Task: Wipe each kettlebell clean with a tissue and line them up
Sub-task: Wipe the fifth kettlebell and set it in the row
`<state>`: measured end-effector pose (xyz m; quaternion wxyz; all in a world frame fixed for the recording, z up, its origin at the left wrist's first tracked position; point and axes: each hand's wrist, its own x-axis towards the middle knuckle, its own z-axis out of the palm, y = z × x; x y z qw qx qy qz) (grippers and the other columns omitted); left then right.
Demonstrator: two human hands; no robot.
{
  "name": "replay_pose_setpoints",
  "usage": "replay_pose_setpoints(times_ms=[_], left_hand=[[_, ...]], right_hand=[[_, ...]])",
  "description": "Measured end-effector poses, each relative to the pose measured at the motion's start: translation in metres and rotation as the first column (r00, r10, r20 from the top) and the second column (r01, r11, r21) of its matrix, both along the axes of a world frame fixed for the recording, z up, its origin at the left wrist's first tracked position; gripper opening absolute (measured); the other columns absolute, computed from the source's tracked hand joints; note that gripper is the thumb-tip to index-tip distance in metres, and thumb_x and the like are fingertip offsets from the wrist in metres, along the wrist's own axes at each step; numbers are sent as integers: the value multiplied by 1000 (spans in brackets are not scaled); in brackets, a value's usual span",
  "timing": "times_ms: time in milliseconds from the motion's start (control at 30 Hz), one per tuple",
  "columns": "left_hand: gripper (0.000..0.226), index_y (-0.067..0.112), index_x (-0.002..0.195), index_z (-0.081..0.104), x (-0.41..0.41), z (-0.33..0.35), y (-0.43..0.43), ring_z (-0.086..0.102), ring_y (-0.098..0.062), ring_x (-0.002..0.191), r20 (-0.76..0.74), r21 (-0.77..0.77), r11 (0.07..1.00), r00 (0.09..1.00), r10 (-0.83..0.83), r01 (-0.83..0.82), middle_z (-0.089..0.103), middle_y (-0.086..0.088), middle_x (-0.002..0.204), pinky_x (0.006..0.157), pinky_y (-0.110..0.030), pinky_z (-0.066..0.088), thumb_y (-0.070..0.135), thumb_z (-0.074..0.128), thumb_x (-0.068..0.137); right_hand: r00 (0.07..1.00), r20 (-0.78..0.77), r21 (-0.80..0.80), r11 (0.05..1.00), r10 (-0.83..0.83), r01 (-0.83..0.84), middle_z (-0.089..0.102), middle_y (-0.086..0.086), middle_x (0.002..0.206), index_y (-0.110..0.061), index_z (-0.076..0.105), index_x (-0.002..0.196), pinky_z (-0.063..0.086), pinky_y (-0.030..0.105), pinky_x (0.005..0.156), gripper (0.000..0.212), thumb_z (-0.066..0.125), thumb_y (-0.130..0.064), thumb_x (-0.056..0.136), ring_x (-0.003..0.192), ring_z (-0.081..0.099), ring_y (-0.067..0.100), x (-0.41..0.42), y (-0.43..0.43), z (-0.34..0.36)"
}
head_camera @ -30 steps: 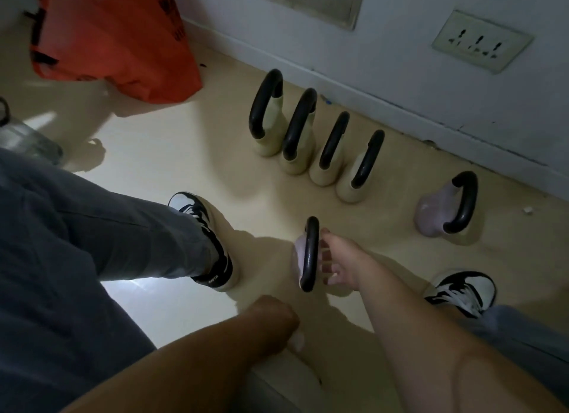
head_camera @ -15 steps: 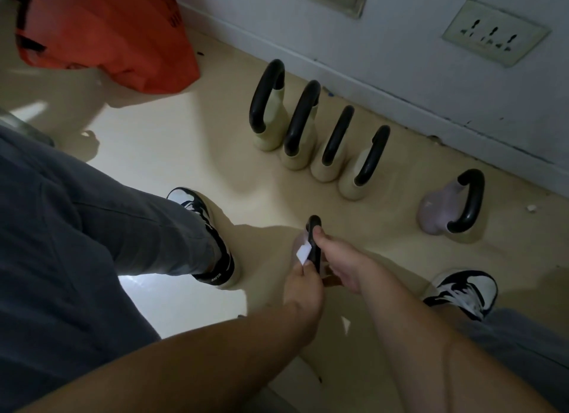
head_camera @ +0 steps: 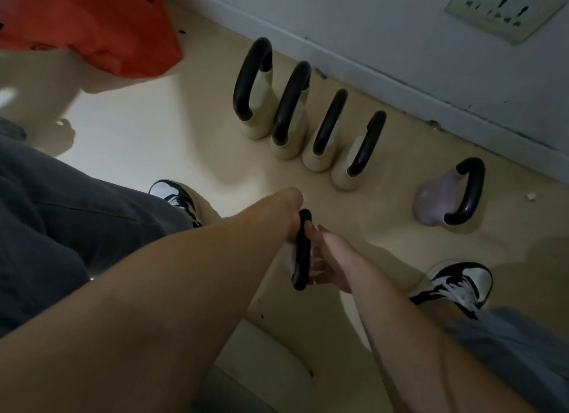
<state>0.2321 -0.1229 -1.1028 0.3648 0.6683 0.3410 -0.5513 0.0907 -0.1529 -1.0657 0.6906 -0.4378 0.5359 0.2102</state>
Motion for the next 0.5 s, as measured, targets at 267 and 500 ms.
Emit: replay_pose_setpoints(times_ms=[267,500], left_hand=[[43,0,130,56,-68,78,17,63,-29,98,364,-155,987,931,13,47,63,-22,124,73,-27,53,28,33,107],[46,4,149,37,-134,61,80,49,-37,131,589,157,733,533,-607,662,51,-22,141,113,-49,37,18,39,105]], right_hand=[[986,-113,85,987,-125,135,55,9,90,-15,64,111,58,44,84,57,30,-60,104,76,53,26,1,-1,-7],[986,-43,44,986,-160,162,72,10,100,-14,71,113,50,34,67,36,61,-45,99,76,65,26,6,9,20]])
